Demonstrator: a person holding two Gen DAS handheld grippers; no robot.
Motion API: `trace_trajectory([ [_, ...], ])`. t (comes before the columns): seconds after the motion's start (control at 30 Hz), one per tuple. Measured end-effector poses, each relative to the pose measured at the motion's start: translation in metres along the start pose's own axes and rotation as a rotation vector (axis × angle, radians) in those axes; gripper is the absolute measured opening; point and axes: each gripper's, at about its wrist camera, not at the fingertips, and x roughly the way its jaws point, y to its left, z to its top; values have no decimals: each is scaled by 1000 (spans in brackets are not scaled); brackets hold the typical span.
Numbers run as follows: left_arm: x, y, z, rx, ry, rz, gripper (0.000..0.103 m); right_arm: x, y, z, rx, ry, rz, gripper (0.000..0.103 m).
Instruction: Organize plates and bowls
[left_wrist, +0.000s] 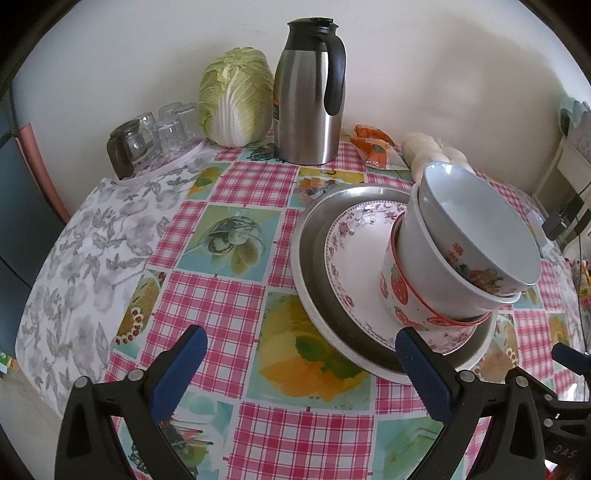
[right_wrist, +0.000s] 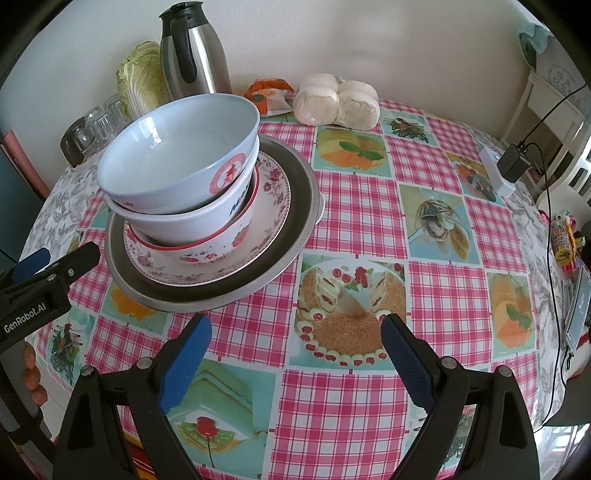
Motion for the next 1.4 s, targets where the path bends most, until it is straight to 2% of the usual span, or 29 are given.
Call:
trace_trajectory([
  [0.77,3,2,-1,-8,11,16,103,1,0,0,-1,2,0,93],
  [1.4,-1,1,-2,-3,-13,32,103,0,0,-2,-6,7,-3,93],
])
